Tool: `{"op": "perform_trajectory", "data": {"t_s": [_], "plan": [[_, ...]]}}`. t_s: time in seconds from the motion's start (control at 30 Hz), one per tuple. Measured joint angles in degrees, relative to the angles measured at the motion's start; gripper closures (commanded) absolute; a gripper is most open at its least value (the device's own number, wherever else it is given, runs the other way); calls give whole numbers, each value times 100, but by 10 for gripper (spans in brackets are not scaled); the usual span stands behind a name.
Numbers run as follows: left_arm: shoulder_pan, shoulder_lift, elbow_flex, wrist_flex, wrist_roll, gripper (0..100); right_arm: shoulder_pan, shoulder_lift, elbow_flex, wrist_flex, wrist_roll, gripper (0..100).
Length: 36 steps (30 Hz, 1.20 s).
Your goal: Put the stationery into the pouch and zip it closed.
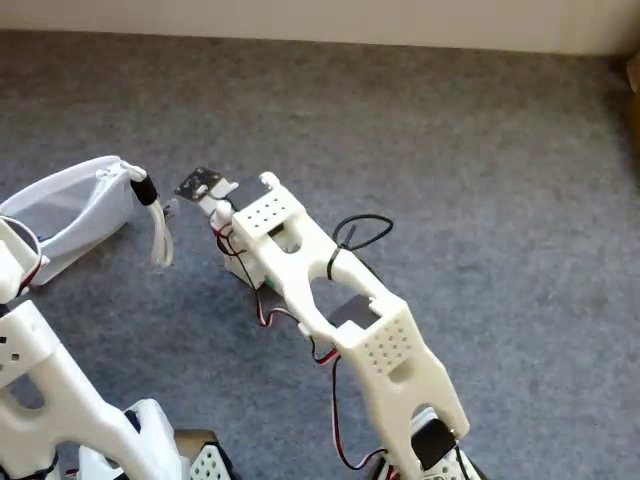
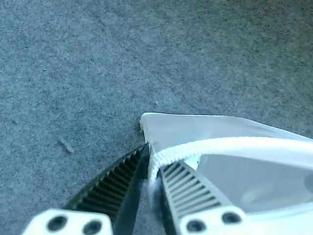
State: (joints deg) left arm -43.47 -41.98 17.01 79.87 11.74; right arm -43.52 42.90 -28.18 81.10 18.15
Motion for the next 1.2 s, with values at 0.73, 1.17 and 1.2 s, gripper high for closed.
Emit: {"op": "perform_trajectory", "data": {"t_s": [0.73,1.17,1.2], "plan": [[1741,0,-35,0,0,992,1477,-1512,-484,1626,18,994],[2488,0,-44,0,0,993,1829,-3262,-484,1679,-527,994],[2488,0,-44,0,0,993,1829,-3393,-484,1679,-615,994]]}}
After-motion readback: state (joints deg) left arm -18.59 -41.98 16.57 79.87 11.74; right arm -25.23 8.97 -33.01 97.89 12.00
